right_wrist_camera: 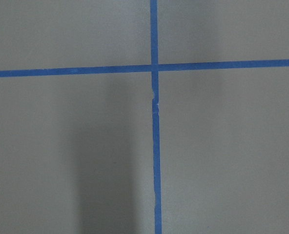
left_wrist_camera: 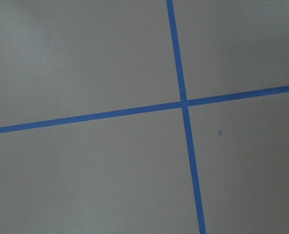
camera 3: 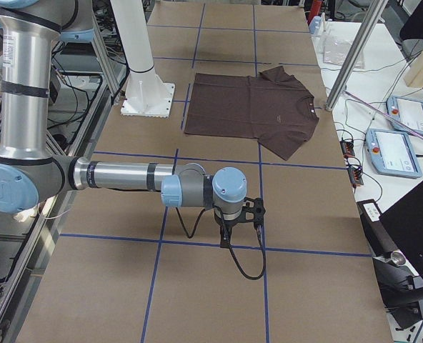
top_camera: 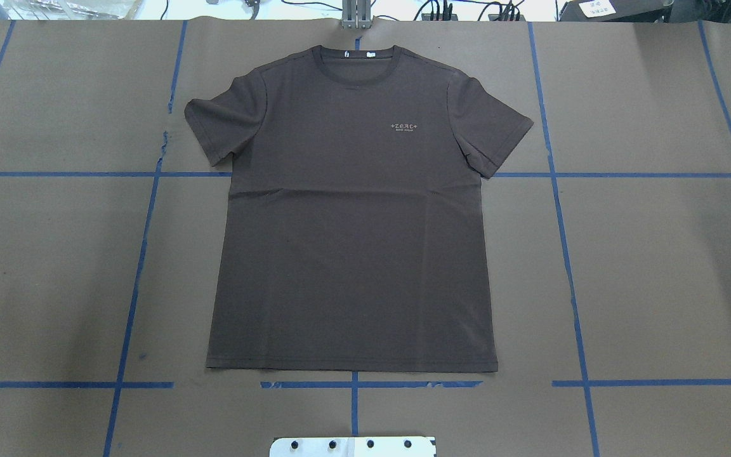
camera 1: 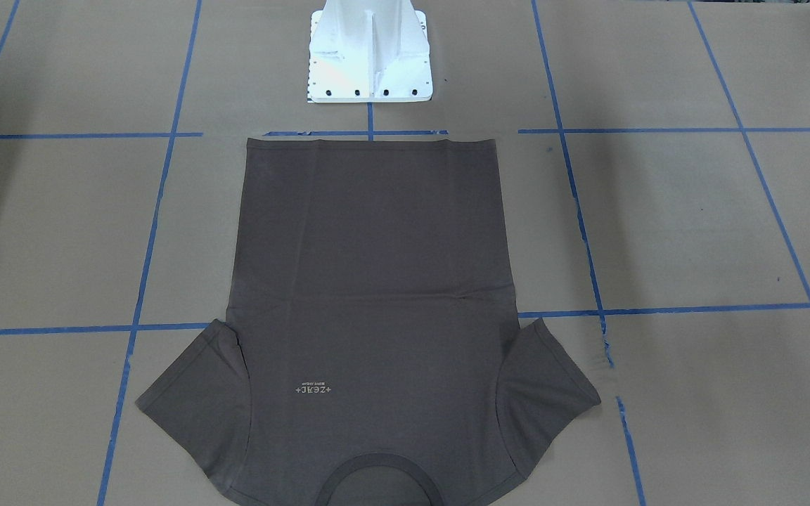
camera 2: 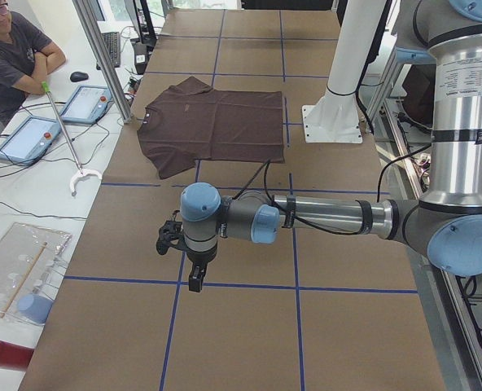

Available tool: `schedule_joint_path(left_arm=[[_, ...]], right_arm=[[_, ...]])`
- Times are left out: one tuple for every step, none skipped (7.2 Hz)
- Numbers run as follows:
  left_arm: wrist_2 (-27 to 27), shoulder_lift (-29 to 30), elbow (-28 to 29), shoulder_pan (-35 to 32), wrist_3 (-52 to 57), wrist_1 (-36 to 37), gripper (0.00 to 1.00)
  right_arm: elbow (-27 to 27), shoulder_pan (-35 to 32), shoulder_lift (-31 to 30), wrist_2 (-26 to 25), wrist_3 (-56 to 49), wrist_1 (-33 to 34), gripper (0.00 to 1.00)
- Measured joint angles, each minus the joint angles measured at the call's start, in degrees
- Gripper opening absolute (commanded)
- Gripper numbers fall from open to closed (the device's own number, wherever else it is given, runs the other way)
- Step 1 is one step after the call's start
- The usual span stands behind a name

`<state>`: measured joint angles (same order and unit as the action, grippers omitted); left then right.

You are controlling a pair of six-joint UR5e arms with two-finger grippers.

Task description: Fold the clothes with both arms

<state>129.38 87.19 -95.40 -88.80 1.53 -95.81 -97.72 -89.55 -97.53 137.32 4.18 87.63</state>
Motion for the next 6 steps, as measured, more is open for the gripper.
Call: schedule_joint_path(left_arm=[[0.0,0.0,-0.1,0.0,0.0,0.0,1.0],[0.0,0.0,-0.1,0.0,0.0,0.0,1.0],[0.0,0.3,-0.3,0.0,-0.1,0.1,1.0],[-0.1,1.9,-0.5,-0.1,-0.3,0.3,1.0],[-0.1,4.6,-0.6,0.0,-0.4,0.2,1.0],[-0.1,7.4,-0.6,0.2,-0.5,-1.4,1.0]], right_arm=[[-0.1,0.0,0.2,0.2,0.0,-0.1,1.0],[-0.4,0.0,0.4,0.5,0.0,-0.5,1.0],[0.1,0.3,1.7,0.7,0.1,-1.0,1.0],[2.0,1.0,4.6,0.8,0.2,-1.7,1.0],[4.1,2.0,7.5,1.1,0.3,-3.7,1.0],[5.8,3.8,11.1,1.2,1.2,-5.8,1.0]])
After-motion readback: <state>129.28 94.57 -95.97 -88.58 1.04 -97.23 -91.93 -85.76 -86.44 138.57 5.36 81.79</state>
